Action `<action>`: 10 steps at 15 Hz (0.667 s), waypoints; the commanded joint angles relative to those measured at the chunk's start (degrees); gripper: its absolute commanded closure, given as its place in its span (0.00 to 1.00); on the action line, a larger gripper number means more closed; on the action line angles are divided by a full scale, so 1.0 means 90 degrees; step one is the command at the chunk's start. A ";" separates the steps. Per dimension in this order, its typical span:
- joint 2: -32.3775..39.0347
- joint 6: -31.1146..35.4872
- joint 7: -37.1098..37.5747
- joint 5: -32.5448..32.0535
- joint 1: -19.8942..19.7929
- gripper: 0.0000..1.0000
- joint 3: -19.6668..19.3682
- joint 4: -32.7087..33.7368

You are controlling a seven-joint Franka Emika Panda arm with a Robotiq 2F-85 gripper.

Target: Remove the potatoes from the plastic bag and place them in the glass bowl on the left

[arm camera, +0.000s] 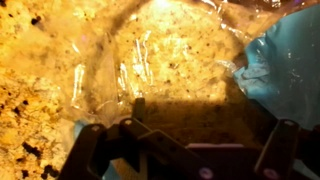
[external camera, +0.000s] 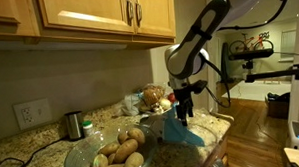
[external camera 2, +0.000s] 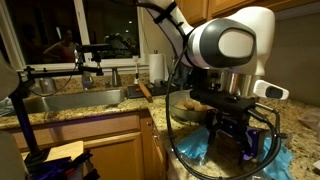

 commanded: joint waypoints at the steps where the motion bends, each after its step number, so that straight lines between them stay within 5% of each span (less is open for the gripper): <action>1: 0.0349 0.0079 -0.0068 0.0076 -0.0071 0.00 0.0169 0.0274; 10: 0.1401 0.0146 -0.0361 0.0101 -0.0327 0.00 0.0316 0.1537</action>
